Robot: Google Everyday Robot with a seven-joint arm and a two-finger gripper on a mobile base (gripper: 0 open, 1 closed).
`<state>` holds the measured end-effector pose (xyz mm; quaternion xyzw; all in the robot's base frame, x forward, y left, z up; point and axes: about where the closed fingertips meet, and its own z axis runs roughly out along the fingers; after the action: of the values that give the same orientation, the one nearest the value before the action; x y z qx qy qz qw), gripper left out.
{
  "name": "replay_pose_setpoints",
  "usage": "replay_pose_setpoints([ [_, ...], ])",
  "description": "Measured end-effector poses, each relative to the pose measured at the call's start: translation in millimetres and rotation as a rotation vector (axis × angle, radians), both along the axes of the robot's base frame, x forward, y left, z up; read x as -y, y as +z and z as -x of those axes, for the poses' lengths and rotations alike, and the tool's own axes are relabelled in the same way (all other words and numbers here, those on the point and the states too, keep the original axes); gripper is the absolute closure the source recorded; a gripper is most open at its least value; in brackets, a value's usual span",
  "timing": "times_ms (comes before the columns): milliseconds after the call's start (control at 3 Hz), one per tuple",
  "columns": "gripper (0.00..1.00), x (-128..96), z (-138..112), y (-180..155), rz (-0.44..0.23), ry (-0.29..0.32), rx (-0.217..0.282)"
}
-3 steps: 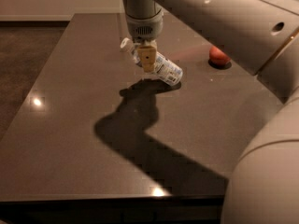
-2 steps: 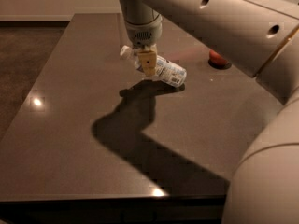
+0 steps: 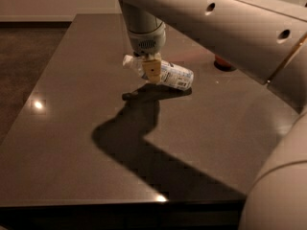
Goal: Knock blue plastic bottle over
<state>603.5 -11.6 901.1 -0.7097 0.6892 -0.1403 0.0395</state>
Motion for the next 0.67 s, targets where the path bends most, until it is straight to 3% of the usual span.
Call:
replay_pose_setpoints([
  [333,0.00,-3,8,-13,0.012,0.022,-0.034],
  [667,0.00,-4,15,-32,0.028,0.044,-0.086],
])
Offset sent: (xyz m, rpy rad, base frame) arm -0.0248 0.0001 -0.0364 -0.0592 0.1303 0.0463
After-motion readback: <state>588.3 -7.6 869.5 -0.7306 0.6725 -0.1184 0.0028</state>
